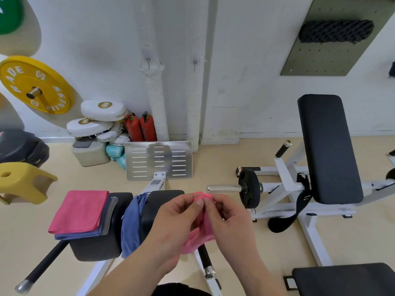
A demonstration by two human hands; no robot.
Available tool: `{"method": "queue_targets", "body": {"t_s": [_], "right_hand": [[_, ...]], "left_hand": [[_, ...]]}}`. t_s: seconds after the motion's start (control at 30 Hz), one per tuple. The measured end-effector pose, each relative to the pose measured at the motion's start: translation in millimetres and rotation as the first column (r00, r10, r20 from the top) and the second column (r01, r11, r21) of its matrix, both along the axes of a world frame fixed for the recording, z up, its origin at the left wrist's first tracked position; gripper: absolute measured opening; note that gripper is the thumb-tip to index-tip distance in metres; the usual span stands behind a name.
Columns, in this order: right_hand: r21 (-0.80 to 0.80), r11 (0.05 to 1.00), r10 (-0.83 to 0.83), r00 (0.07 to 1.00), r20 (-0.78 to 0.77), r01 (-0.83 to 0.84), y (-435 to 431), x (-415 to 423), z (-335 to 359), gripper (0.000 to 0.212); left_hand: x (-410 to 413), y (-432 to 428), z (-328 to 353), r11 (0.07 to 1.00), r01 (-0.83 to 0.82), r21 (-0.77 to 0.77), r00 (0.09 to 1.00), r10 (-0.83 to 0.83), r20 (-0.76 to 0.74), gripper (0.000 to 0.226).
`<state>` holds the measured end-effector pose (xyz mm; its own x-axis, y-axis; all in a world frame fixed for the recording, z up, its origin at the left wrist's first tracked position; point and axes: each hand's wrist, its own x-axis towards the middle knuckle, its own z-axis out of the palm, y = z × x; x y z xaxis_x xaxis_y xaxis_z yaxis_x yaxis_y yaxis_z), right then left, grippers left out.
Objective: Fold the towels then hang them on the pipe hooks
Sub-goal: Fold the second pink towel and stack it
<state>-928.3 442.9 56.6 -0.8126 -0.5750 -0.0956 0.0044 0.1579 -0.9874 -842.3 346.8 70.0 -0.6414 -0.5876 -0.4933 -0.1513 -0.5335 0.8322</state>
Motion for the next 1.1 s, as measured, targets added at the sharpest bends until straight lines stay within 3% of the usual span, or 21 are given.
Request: {"method": "queue_targets", "body": {"t_s": [0.13,0.3,0.6,0.77,0.9,1.0,1.1], "right_hand": [[0.035,0.999,-0.015,0.974,-0.224,0.024,2,-1,-9,0.021],[0.077,0.997,0.043,0.991,-0.125,-0.033,1,2,-11,0.024],[0.071,0.983,0.177,0.97,-0.164,-0.167,-1,19,-15,0.032],[0.043,0.947,0.321,0.945,-0.065,-0.318,-4,27,-6,0.053],[0.049,0.941,0.339,0.937,-0.08,-0.336,-10,33,-7,0.051],[0.047,0.969,0.245,0.964,-0.102,-0.242,-14,29,-14,0.053],[0.076,0.956,0.292,0.935,-0.202,-0.282,-9,18,-14,0.057]], "left_hand": [[4,5,2,0.999,0.012,0.037,0.999,-0.01,-0.041,0.026],[8,4,-3,0.999,-0.037,-0.023,0.999,0.037,0.01,0.023],[25,5,3,0.997,-0.064,-0.041,0.997,0.066,0.043,0.024],[35,2,6,0.976,-0.073,-0.206,0.992,0.092,0.084,0.028],[40,-1,10,0.921,-0.111,-0.374,0.977,0.17,0.129,0.021],[47,-12,14,0.86,0.016,-0.509,0.98,0.087,0.177,0.018],[57,-24,26,0.781,0.207,-0.589,0.971,-0.089,0.223,0.018]]}}
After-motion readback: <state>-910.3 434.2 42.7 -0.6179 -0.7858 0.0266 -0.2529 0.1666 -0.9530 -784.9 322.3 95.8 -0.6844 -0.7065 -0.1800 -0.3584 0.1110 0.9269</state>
